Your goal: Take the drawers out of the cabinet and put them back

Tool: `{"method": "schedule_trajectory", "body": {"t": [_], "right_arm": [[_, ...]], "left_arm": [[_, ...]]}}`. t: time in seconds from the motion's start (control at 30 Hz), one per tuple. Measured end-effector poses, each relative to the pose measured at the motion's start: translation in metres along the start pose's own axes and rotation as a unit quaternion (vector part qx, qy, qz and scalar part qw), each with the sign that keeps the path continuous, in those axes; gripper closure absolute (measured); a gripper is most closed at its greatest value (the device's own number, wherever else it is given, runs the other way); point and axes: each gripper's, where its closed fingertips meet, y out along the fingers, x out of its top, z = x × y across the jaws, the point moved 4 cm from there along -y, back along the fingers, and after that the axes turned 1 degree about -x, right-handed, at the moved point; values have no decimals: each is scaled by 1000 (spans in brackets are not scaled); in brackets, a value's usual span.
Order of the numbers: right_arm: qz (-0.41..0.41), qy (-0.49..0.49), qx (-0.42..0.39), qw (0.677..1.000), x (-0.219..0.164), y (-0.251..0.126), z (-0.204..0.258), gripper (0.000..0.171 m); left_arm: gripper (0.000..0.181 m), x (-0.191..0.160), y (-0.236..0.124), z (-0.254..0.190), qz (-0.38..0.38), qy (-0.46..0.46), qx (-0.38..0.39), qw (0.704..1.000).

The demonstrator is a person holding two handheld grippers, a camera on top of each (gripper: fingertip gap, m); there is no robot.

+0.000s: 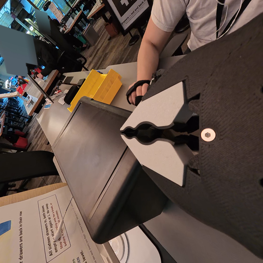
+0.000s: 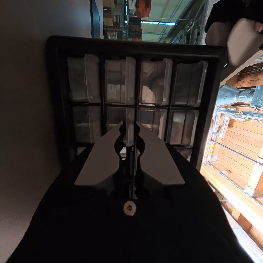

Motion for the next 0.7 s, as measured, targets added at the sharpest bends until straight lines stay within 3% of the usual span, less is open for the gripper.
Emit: {"method": "schedule_trajectory", "body": {"t": [0.13,0.23,0.3,0.47,0.53,0.6,0.7], "right_arm": [[-12,-7,15,1000,9,-18,-2,162],[-30,34,80,996,13,-32,-4,160],[-36,94,144,984,13,-31,-13,140],[-14,166,350,922,5,-16,-29,139],[-11,153,422,894,3,-14,-26,148],[-6,139,437,889,1,-6,-27,150],[32,144,496,855,-2,0,-18,151]], "left_arm": [[181,0,0,0,-1,0,-2,1000],[181,0,0,0,-2,0,-3,1000],[181,0,0,0,-2,0,-3,1000],[181,0,0,0,-4,-2,-5,1000],[181,0,0,0,-4,-2,-6,1000],[181,0,-1,0,-4,-3,-7,1000],[181,0,0,0,-4,-3,-6,1000]]}}
